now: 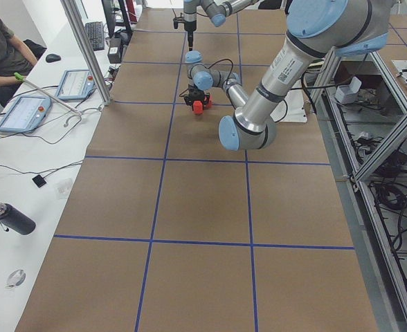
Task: Form red blocks into L shape at center
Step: 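Hold the cube with the left gripper against the farther cube of the pair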
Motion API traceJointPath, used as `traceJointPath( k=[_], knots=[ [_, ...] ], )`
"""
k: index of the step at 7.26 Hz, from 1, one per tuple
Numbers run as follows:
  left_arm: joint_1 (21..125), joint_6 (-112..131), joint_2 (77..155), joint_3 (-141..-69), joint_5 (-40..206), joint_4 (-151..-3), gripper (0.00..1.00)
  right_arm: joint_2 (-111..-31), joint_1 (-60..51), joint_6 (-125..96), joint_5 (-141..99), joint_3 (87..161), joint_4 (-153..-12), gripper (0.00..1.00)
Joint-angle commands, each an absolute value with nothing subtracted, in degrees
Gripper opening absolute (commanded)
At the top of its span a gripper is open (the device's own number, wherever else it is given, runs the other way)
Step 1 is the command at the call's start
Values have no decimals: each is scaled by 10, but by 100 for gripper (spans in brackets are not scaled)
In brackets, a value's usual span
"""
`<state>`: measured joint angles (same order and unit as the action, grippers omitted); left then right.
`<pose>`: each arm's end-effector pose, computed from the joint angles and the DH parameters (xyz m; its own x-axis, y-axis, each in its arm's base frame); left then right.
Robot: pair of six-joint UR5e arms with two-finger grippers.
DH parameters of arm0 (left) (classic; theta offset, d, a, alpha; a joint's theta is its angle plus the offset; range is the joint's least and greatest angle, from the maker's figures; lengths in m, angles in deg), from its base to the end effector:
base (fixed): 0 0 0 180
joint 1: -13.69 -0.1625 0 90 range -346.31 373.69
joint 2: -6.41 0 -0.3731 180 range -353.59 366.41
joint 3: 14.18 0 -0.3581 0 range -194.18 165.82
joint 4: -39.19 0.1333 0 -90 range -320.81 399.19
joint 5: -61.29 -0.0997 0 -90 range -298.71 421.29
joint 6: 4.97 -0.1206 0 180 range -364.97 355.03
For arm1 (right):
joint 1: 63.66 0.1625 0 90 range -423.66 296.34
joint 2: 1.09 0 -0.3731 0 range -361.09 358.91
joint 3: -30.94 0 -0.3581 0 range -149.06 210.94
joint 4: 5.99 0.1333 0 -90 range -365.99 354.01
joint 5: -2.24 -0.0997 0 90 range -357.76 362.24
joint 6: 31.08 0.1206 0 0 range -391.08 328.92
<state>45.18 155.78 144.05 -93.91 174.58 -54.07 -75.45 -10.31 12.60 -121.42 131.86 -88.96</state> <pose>0.5591 -0.4429 0.2157 -0.0323 -0.9971 0.0686 0.6968 -0.0717 -0.7137 -0.2807 -0.4885 0.3901 0.6940 -0.0757 0.7160 0.0248 0.9964 0.0812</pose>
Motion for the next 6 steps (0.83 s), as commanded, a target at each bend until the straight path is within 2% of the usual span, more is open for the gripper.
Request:
traceJointPath(
  k=[1,2,3,6],
  knots=[
    [451,1558,1440,-939,1743,-541,0,-754,-103,126,-1214,1318,-890,100],
    [450,1559,1440,-939,1743,-541,36,-754,-103,126,-1214,1318,-890,100],
    [449,1559,1440,-939,1743,-541,99,-754,-103,125,-1214,1318,-890,100],
    [450,1560,1442,-940,1743,-541,100,-754,-103,126,-1214,1318,-890,100]
  ],
)
